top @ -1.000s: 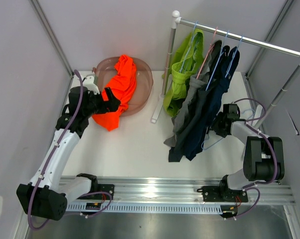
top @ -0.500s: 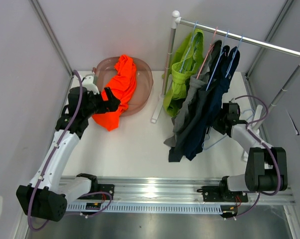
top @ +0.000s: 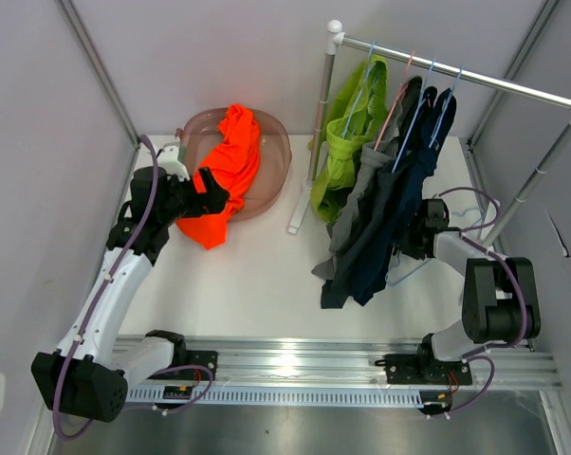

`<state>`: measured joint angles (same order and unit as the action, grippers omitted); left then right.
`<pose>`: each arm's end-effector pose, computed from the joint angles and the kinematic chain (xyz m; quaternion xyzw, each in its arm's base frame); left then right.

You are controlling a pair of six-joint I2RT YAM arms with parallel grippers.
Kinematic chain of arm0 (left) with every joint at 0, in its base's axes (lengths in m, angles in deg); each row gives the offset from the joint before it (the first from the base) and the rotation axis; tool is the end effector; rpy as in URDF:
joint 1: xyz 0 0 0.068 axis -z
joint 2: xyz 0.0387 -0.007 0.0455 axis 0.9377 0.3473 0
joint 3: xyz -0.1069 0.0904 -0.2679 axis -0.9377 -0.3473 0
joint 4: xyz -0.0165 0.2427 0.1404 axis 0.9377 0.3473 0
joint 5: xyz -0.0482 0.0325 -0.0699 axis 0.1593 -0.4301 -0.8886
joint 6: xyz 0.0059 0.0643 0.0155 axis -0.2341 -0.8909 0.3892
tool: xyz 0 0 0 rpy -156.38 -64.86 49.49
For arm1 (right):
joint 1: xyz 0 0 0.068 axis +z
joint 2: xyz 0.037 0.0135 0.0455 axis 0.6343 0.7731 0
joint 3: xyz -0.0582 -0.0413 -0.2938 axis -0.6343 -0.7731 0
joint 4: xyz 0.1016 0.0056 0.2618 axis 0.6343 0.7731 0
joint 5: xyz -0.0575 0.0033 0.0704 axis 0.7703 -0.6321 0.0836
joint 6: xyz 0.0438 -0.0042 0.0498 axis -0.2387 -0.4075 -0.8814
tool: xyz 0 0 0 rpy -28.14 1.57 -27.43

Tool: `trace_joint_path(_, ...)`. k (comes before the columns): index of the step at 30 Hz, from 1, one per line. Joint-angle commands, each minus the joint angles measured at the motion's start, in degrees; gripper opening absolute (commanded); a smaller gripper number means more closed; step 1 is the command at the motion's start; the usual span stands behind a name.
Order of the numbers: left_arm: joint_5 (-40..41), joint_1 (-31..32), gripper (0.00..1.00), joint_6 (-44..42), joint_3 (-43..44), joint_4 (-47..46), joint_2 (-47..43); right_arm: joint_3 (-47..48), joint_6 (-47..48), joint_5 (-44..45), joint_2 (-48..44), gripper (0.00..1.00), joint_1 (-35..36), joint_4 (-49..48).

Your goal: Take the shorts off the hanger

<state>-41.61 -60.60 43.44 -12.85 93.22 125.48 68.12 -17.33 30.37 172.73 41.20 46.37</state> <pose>0.2504 -0.0490 0.3668 -0.0160 0.8380 -0.1933 0.5101 0.3063 0.0073 0.1635 0.2459 0.9244 0.0612 0.2850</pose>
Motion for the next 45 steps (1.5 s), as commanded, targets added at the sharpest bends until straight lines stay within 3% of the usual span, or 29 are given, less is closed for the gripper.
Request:
trace_joint_path(1,-1.1,-0.3,0.99,-0.2,-0.2,-1.8,-1.2,-0.1,0.4,0.6,1.0,0.28,0.2,-2.9)
trace_joint_path(5,-1.1,-0.4,0.99,-0.1,-0.5,-1.9,-1.2,-0.3,0.3,0.9,0.8,0.1,0.3,-3.0)
trace_joint_path(9,-1.1,-0.5,0.99,-0.1,-0.6,-1.8,-1.2,-0.5,0.4,1.4,-0.7,0.0,0.3,-2.2)
trace_joint_path(13,-0.9,-0.5,0.99,-0.1,-0.7,-1.8,-1.1,-0.9,0.4,2.1,-4.4,0.0,0.3,-0.2)
trace_joint_path(16,-0.6,-0.6,0.99,-0.2,-0.9,-1.8,-1.2,-1.8,-0.3,3.0,-12.0,0.0,0.3,2.9)
trace_joint_path(24,1.0,-0.6,0.99,-0.4,-1.0,-2.6,-3.3,-3.0,-1.4,5.9,-41.0,0.0,1.6,17.7)
trace_joint_path(30,1.1,-0.5,0.99,-0.4,-1.2,-2.2,-3.7,1.7,-2.4,1.9,-49.3,0.0,1.9,25.5)
trace_joint_path(38,3.0,-0.5,0.99,-0.6,-2.0,-2.2,-5.2,7.7,0.3,-14.6,-53.6,0.0,1.9,14.7)
trace_joint_path(45,3.6,-0.5,0.99,-0.7,-2.2,-2.0,-5.8,15.4,2.3,-19.4,-50.0,0.0,1.9,2.8)
